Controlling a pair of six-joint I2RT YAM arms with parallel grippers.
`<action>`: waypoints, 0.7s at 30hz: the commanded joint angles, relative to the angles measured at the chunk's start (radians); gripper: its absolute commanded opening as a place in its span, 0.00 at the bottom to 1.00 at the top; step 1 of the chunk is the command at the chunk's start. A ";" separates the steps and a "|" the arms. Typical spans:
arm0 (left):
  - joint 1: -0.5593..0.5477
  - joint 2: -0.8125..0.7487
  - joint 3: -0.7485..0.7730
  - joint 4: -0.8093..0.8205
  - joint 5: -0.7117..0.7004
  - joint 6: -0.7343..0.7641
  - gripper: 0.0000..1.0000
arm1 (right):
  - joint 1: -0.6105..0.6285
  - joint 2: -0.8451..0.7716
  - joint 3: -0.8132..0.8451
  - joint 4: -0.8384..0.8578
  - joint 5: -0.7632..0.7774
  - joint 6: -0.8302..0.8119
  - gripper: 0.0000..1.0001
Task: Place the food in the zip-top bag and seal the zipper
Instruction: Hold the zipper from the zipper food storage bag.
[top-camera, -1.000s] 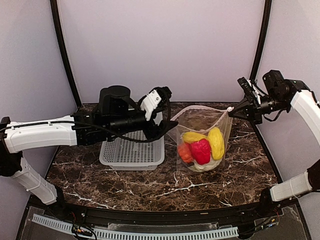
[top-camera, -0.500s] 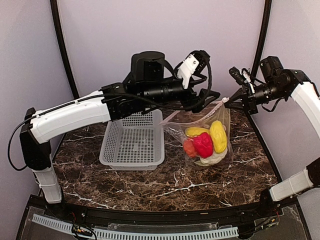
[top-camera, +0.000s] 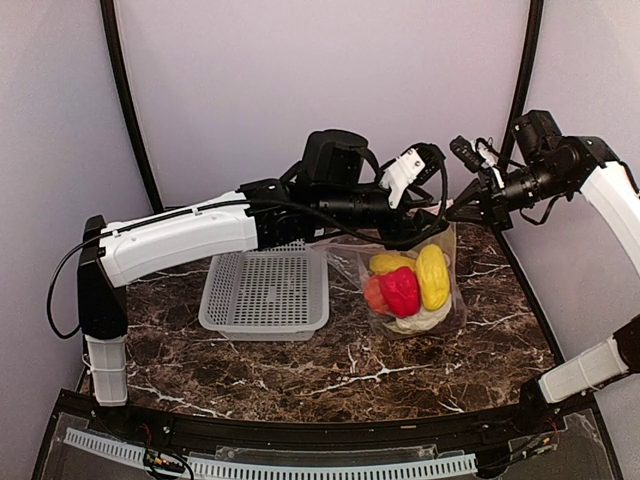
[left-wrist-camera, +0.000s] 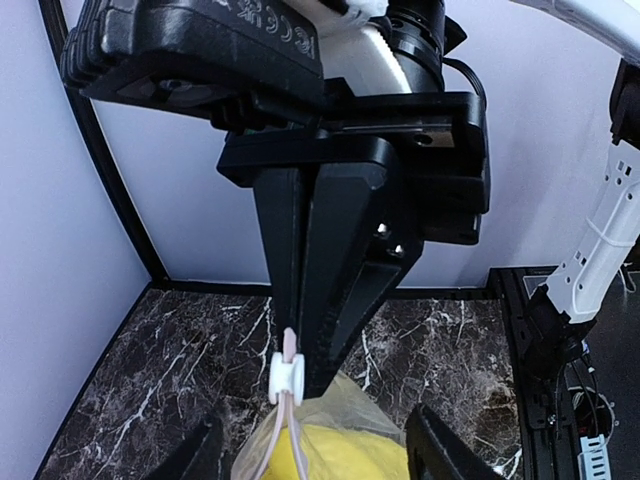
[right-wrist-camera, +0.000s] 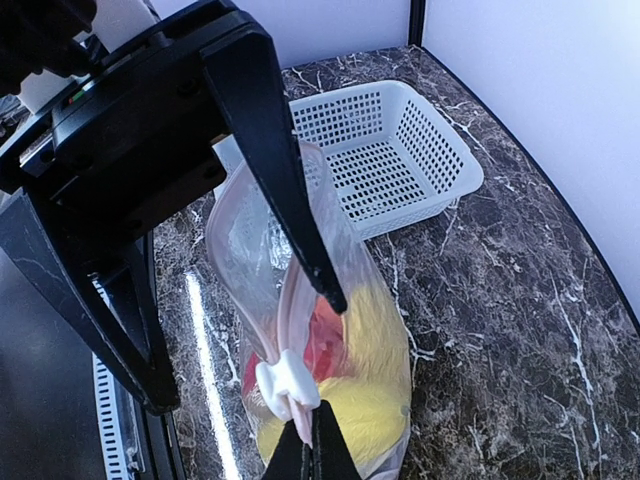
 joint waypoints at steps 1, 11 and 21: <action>-0.003 -0.014 0.026 -0.002 0.029 0.023 0.54 | 0.027 -0.012 0.003 0.027 -0.004 0.021 0.00; 0.000 -0.009 0.011 0.027 0.060 0.016 0.36 | 0.039 -0.024 -0.032 0.043 0.002 0.014 0.00; 0.014 0.007 0.008 0.035 0.059 -0.016 0.31 | 0.041 -0.036 -0.058 0.058 -0.005 0.007 0.00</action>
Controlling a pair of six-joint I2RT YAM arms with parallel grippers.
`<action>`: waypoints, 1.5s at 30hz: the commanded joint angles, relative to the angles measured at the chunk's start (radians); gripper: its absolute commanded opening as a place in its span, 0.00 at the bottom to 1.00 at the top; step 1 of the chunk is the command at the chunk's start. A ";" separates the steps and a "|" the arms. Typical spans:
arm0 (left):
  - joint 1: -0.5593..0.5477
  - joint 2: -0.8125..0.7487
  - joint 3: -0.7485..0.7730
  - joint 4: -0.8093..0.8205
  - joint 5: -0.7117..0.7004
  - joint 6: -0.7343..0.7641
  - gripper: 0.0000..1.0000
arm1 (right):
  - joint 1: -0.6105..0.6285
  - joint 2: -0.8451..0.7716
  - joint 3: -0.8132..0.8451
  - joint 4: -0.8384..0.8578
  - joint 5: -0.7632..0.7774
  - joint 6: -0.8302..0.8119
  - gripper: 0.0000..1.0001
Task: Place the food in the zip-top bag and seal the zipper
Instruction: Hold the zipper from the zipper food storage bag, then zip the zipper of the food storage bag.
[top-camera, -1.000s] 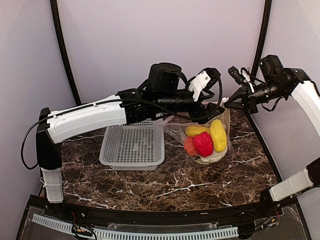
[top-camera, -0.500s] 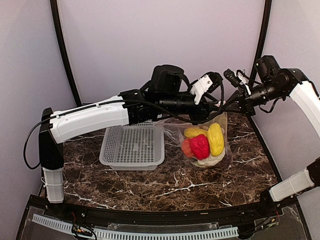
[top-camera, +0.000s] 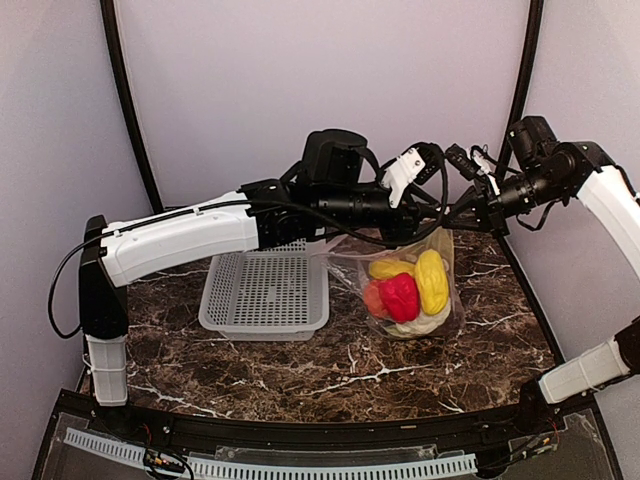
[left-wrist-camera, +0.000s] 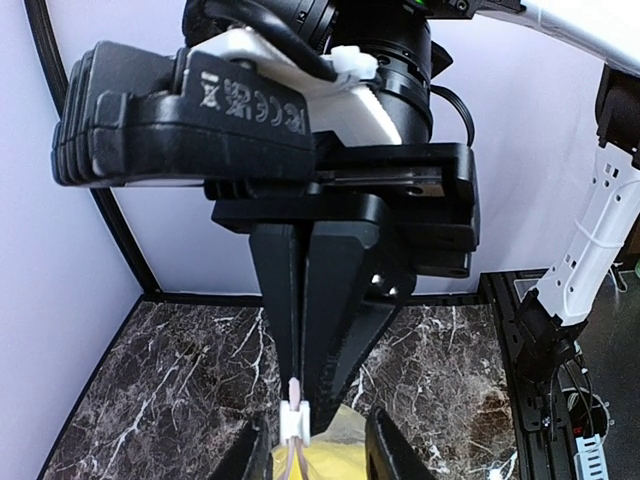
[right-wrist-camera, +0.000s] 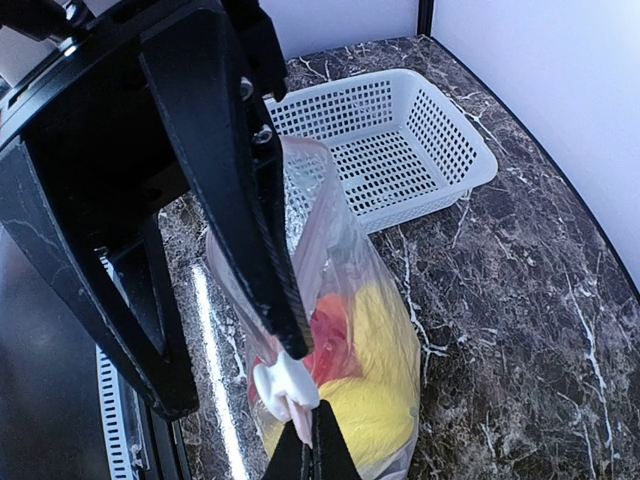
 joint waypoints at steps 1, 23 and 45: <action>0.012 0.004 0.009 0.014 0.018 -0.022 0.31 | 0.008 -0.026 -0.012 0.038 -0.027 -0.004 0.00; 0.031 0.031 0.022 0.027 0.052 -0.045 0.17 | 0.013 -0.030 -0.026 0.041 -0.023 -0.011 0.00; 0.036 0.044 0.044 -0.019 0.073 -0.052 0.07 | 0.013 -0.042 -0.021 0.059 -0.022 -0.016 0.00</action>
